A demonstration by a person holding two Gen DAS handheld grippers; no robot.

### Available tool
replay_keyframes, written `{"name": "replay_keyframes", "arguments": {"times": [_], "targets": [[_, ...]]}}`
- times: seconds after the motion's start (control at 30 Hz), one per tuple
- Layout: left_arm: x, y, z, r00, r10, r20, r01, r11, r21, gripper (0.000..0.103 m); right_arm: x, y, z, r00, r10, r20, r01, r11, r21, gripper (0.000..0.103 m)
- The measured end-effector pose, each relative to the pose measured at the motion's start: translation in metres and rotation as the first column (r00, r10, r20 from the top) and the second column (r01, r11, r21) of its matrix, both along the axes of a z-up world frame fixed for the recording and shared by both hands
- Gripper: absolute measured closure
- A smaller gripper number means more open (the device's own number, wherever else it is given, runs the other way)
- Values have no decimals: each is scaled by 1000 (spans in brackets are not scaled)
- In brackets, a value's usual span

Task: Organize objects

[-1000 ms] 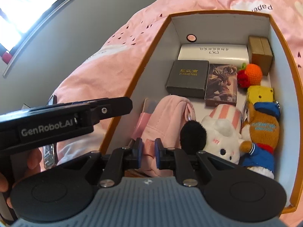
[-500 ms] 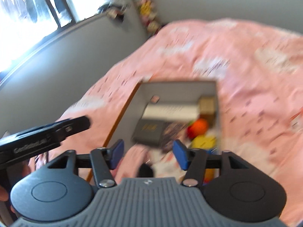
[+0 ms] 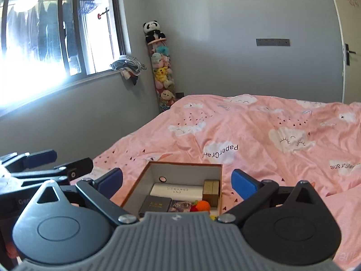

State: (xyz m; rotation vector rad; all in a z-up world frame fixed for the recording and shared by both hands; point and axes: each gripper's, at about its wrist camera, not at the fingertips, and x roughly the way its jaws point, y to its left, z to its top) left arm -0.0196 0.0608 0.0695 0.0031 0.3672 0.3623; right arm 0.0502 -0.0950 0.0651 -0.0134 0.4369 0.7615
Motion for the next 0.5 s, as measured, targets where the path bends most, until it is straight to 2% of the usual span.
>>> {"name": "replay_keyframes", "arguments": {"times": [0.1, 0.17, 0.5], "targets": [[-2, 2, -3, 1000, -7, -18, 6, 999, -47, 3, -6, -1, -6, 1000, -24, -11, 23, 999, -31, 1], [0, 5, -10, 998, -11, -56, 7, 997, -77, 4, -6, -2, -11, 999, -32, -38, 30, 998, -51, 1], [6, 22, -54, 973, 6, -232, -55, 977, -204, 4, 8, 0, -57, 970, -94, -225, 60, 986, -157, 1]]}}
